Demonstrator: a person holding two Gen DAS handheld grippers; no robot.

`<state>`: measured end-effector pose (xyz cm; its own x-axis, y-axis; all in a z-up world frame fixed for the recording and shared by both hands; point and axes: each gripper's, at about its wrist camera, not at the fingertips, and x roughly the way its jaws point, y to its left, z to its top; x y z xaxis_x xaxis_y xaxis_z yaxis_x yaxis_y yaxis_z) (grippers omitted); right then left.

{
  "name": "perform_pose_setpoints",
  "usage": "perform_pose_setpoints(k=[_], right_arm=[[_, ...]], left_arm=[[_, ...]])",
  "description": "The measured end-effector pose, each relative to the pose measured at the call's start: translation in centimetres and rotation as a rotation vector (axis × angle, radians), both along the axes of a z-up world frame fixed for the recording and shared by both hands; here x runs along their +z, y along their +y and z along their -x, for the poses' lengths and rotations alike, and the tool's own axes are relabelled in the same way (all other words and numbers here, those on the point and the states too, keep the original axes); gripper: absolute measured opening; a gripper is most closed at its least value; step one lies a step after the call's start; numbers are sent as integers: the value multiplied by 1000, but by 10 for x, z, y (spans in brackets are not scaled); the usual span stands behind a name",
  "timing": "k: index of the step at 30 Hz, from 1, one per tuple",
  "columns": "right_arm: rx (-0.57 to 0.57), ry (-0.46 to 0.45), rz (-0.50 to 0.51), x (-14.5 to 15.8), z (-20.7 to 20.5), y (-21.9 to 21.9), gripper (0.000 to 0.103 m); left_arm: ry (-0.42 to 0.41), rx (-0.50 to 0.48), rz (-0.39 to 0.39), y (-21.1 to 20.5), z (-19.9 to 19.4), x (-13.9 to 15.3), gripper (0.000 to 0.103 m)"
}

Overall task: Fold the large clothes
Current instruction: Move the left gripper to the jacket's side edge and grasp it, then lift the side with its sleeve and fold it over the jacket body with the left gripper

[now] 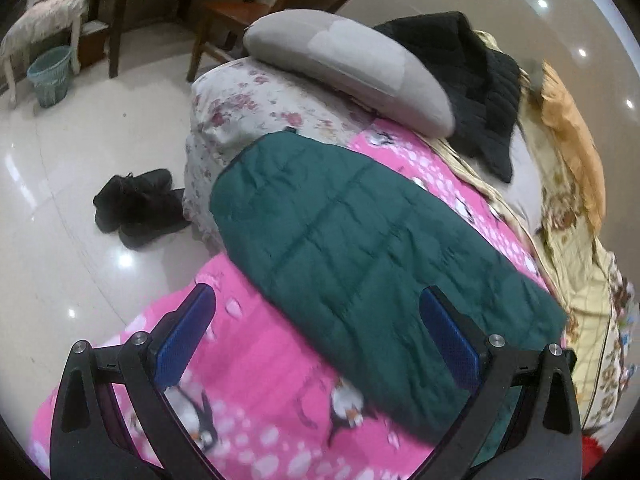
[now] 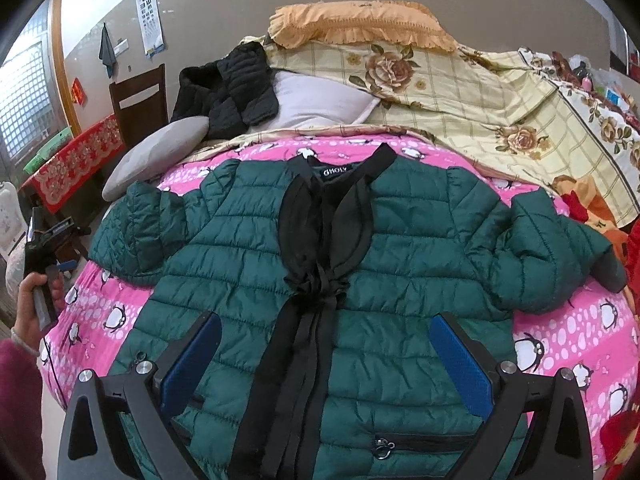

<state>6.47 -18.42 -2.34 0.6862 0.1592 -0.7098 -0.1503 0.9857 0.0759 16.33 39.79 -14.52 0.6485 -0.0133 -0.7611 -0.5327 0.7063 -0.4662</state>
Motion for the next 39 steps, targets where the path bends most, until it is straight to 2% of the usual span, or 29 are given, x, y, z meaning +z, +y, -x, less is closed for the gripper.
perform_pose_setpoints(k=[4, 7, 8, 12, 14, 17, 18, 20, 22, 25, 27, 31, 33, 35, 36, 37, 38, 39], right_arm=[[1, 4, -4, -1, 1, -1, 103], [3, 2, -3, 0, 1, -1, 103], [2, 4, -4, -1, 1, -1, 103], [-4, 13, -14, -1, -1, -4, 103], [-4, 19, -20, -2, -1, -5, 103], [1, 30, -18, -4, -3, -4, 103], [1, 33, -18, -5, -3, -4, 103], [2, 36, -20, -7, -4, -3, 103], [4, 42, -27, -7, -4, -4, 103], [6, 50, -38, -9, -4, -4, 103], [10, 55, -48, -10, -3, -3, 103], [21, 55, -54, -10, 1, 0, 103], [27, 52, -54, -9, 3, 2, 103], [37, 50, -54, -9, 4, 3, 103], [40, 51, -52, -9, 4, 3, 103], [41, 52, -52, -9, 3, 3, 103], [40, 54, -54, -10, 3, 3, 103], [38, 57, -58, -11, 2, 2, 103]], left_arm=[[-36, 71, 44, 19, -8, -9, 102], [-80, 69, 129, 28, -16, -17, 99], [-81, 71, 135, 28, -19, -19, 99], [-69, 55, 94, 24, -32, -18, 96], [-76, 60, 84, 26, -34, -19, 91], [-56, 65, 75, 30, -39, -23, 65], [-53, 65, 66, 31, -39, -23, 52], [-68, 71, 54, 35, -37, -22, 38], [-89, 90, 75, 39, -32, -21, 17], [-102, 111, 60, 43, -23, -12, 7], [-99, 94, 7, 40, -21, -1, 5], [-143, 56, -20, 34, -13, 18, 4], [-114, 63, -10, 36, -14, 17, 4], [-95, 82, 86, 45, -13, 5, 4], [-76, 107, 166, 53, -11, -8, 4], [-61, 122, 215, 57, -10, -17, 5], [-44, 136, 250, 60, -9, -27, 7], [-36, 144, 266, 62, -8, -33, 15]])
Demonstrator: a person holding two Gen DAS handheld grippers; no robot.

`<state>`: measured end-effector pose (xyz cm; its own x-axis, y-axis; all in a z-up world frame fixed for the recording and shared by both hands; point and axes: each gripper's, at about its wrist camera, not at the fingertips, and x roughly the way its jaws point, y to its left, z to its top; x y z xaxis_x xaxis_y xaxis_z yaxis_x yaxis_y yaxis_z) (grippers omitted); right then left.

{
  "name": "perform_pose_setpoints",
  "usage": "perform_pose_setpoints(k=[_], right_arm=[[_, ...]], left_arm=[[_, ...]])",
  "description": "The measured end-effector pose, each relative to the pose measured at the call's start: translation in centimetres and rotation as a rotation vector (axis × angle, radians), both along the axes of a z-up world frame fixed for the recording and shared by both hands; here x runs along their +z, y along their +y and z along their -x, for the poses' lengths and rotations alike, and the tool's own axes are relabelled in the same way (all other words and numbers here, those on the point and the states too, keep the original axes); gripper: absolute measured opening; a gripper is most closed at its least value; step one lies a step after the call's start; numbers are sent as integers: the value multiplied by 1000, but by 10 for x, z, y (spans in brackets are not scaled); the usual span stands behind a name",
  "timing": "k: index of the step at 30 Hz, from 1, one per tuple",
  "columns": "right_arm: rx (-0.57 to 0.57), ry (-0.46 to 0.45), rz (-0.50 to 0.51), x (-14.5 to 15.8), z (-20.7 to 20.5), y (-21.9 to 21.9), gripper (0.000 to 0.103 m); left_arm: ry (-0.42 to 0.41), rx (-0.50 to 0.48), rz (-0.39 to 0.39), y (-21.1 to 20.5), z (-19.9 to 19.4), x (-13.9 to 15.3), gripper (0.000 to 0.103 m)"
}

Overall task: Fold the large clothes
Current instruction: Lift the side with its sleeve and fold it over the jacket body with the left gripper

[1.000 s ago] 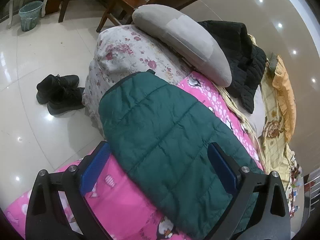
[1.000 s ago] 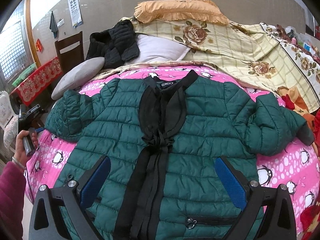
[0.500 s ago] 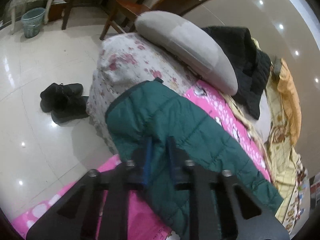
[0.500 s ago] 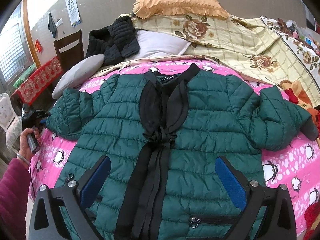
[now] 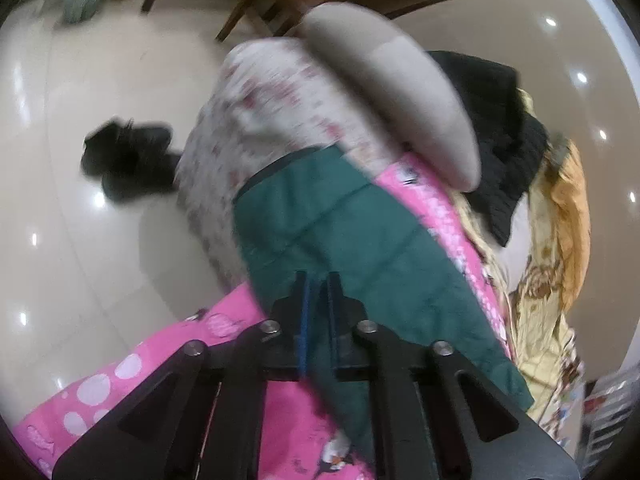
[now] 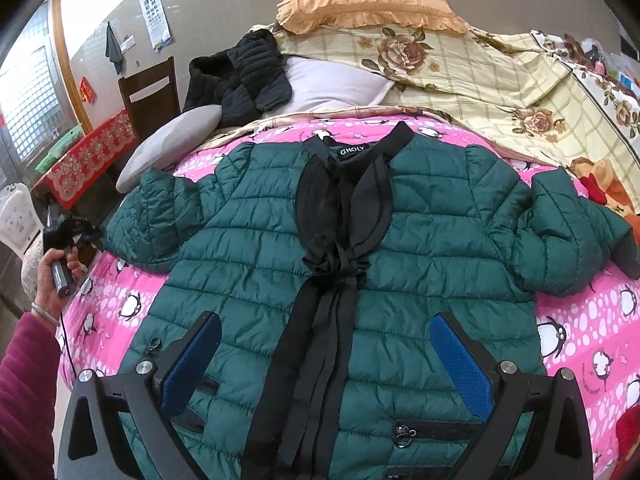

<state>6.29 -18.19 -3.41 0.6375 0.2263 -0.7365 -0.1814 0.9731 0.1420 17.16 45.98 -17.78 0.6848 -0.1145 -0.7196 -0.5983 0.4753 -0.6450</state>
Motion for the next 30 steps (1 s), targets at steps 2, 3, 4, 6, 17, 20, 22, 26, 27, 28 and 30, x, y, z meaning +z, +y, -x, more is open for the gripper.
perform_pose_setpoints(k=[2, 3, 4, 6, 17, 20, 22, 26, 27, 28, 30], right_arm=[[-5, 13, -16, -3, -3, -2, 103], [-6, 24, -27, -5, -4, -3, 103], [-6, 34, -33, -6, -5, -3, 103], [-5, 53, -45, -10, -9, -3, 103], [12, 34, -36, 3, -6, 5, 103], [8, 38, -36, 3, -5, 4, 103], [7, 47, -35, 3, -5, 4, 103], [12, 49, -26, 1, -4, 6, 103], [16, 48, -23, 1, -4, 7, 103], [22, 48, -21, 1, -4, 9, 103], [32, 47, -21, 1, -4, 10, 103]], left_arm=[[-9, 20, 33, 4, 4, -11, 36], [-23, 41, 56, 6, 7, -14, 58], [-51, 77, 93, 10, 11, -18, 69], [-71, 133, 138, 16, 18, -24, 70], [-145, 140, 313, 22, 1, -46, 90], [-175, 165, 344, 25, -3, -51, 90], [-212, 155, 352, 27, -6, -52, 86], [-236, 82, 300, 24, -12, -41, 48], [-248, 73, 286, 23, -11, -36, 38], [-262, 66, 269, 23, -8, -29, 29], [-286, 52, 220, 23, -3, -9, 20]])
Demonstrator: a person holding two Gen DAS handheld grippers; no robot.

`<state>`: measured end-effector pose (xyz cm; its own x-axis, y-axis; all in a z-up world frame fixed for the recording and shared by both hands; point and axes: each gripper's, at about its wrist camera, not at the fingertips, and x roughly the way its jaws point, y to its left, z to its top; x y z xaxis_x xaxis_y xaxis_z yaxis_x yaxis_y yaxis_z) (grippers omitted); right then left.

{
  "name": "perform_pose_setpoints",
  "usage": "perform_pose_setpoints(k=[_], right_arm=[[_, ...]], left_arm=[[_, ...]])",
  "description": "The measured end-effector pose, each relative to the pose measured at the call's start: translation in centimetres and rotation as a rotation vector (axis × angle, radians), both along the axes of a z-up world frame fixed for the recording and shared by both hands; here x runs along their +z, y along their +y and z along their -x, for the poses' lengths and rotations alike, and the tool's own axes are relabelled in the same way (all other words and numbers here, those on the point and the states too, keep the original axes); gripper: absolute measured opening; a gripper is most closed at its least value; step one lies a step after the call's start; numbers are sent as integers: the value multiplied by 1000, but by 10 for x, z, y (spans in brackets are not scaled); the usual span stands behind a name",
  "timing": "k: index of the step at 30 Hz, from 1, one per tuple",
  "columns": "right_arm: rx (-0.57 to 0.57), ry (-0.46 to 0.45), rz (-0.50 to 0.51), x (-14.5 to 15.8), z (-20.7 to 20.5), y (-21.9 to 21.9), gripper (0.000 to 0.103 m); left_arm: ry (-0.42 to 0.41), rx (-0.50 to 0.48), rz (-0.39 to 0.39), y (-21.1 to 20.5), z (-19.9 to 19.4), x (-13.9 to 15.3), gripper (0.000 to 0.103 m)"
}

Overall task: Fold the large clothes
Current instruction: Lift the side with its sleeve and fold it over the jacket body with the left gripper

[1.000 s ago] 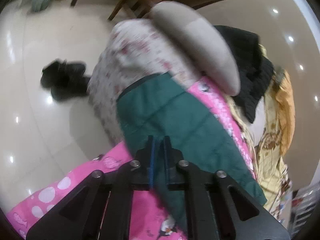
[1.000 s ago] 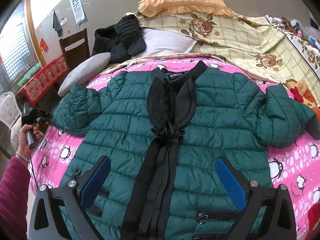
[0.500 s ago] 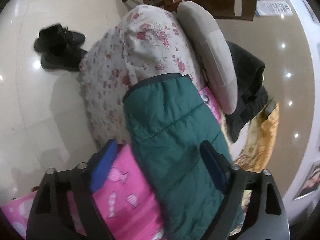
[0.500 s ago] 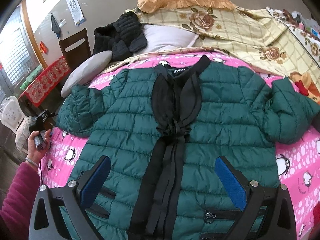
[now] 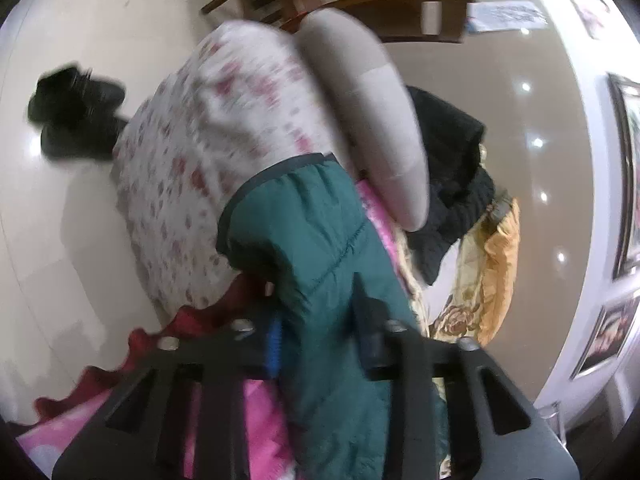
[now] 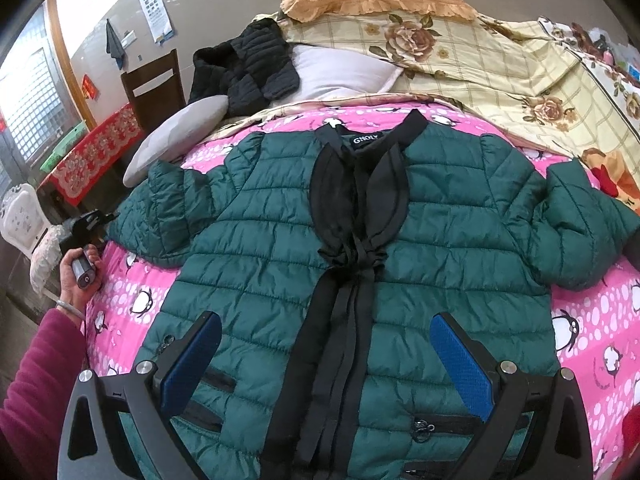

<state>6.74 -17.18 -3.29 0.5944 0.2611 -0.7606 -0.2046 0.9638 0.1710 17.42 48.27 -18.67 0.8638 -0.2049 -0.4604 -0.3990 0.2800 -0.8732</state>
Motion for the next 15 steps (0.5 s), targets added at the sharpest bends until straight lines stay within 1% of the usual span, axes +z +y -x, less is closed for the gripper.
perform_pose_setpoints(k=[2, 3, 4, 5, 6, 7, 8, 10, 12, 13, 15], right_arm=[[8, -1, -1, 1, 0, 1, 103], [12, -4, -3, 2, 1, 2, 103], [14, -8, -6, 3, 2, 1, 103], [15, -11, -8, 3, 3, 0, 103], [13, -13, -13, 4, 5, -2, 103], [10, -15, -16, 5, 5, -3, 103], [7, -16, -21, 6, 6, -6, 103], [-2, -21, -32, 7, 8, -11, 103], [-8, -26, -38, 9, 10, -15, 103], [-12, -30, -40, 10, 12, -18, 103], [-25, -36, -44, 12, 15, -25, 103]], left_arm=[[-32, -9, -63, -3, 7, 26, 17], [-45, -21, -131, -9, 11, 48, 16], [-49, -31, -180, -14, 13, 62, 16], [-67, -54, -242, -24, 17, 84, 16], [-88, -76, -275, -32, 21, 99, 15], [-127, -114, -314, -46, 25, 122, 15], [-148, -138, -336, -56, 27, 134, 15], [-208, -213, -401, -89, 35, 172, 15], [-275, -298, -449, -126, 43, 206, 15], [-295, -322, -467, -140, 46, 216, 15], [-353, -406, -513, -186, 52, 242, 15]])
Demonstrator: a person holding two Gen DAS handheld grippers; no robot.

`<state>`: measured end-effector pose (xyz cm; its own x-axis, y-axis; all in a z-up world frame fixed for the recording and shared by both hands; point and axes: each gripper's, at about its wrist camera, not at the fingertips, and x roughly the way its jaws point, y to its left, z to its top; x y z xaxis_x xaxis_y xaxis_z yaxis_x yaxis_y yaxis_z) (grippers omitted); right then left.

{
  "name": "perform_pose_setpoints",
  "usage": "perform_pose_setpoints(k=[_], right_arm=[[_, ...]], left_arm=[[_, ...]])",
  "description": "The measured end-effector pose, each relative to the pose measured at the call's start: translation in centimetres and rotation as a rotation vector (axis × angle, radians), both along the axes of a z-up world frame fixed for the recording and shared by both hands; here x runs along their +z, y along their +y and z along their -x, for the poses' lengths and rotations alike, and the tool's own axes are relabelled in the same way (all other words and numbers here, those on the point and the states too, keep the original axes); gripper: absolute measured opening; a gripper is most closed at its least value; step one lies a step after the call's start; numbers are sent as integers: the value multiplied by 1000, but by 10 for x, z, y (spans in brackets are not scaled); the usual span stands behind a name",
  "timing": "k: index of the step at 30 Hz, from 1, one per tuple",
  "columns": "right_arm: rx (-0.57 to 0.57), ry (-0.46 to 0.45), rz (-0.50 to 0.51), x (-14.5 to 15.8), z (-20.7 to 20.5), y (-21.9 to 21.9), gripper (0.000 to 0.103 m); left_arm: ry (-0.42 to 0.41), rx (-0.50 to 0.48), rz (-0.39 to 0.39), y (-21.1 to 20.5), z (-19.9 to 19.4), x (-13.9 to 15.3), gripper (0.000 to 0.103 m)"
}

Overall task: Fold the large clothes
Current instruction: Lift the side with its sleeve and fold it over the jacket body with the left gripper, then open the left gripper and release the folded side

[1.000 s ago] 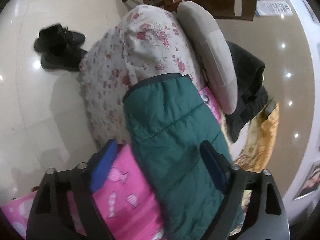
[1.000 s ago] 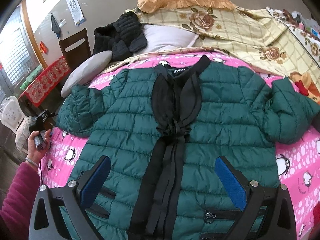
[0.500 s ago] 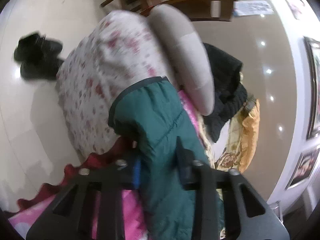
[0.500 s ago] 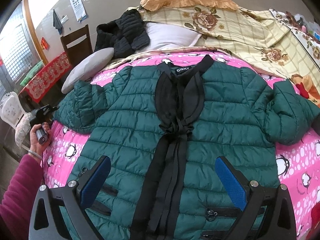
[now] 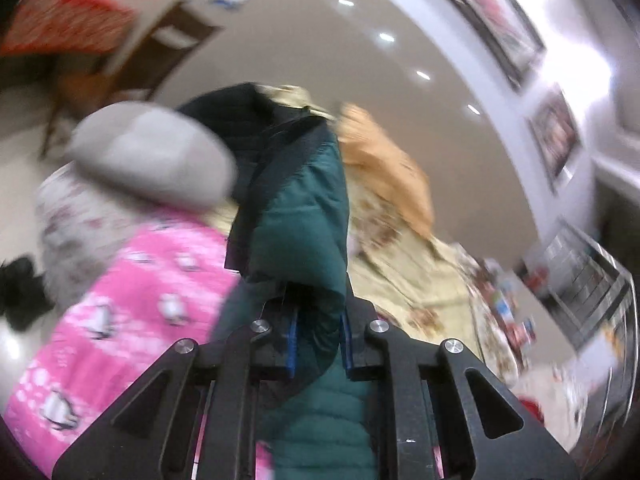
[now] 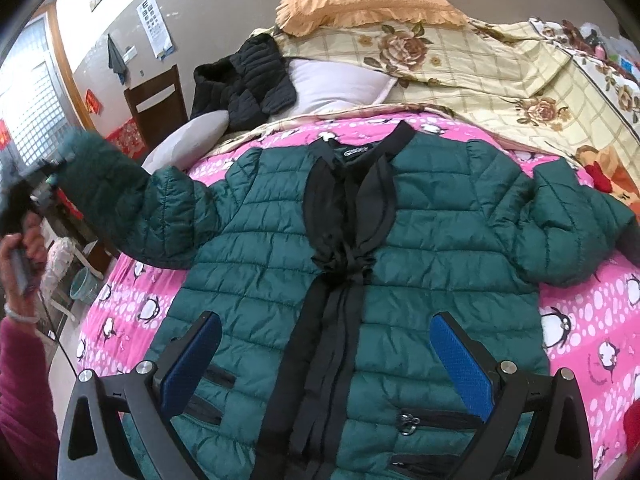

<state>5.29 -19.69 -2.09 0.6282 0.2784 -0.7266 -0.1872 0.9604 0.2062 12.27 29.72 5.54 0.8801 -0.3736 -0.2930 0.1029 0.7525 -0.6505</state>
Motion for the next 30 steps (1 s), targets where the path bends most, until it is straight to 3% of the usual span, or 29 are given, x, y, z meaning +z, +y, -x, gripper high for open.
perform_pose_setpoints(k=[3, 9, 13, 19, 23, 26, 29, 30], right_arm=[[-19, -9, -10, 4, 6, -12, 103], [-68, -26, -21, 12, 17, -42, 103], [-92, -26, -25, 12, 24, -60, 103], [-124, -23, -23, 12, 32, -84, 103], [-137, -25, -17, 12, 35, -95, 103], [-147, -17, -26, 9, 34, -101, 103], [-156, -6, -50, 6, 31, -103, 103], [-156, -2, -64, 5, 30, -104, 103]], left_arm=[[-31, -120, -49, -62, -2, 19, 15], [-19, -348, -77, -177, -20, 14, 15], [44, -462, -75, -253, -37, -15, 15], [171, -516, -163, -340, -60, -79, 15], [244, -526, -194, -365, -63, -114, 15], [292, -555, -152, -369, -70, -137, 16], [315, -590, -91, -365, -72, -147, 41], [312, -594, -74, -363, -70, -148, 56]])
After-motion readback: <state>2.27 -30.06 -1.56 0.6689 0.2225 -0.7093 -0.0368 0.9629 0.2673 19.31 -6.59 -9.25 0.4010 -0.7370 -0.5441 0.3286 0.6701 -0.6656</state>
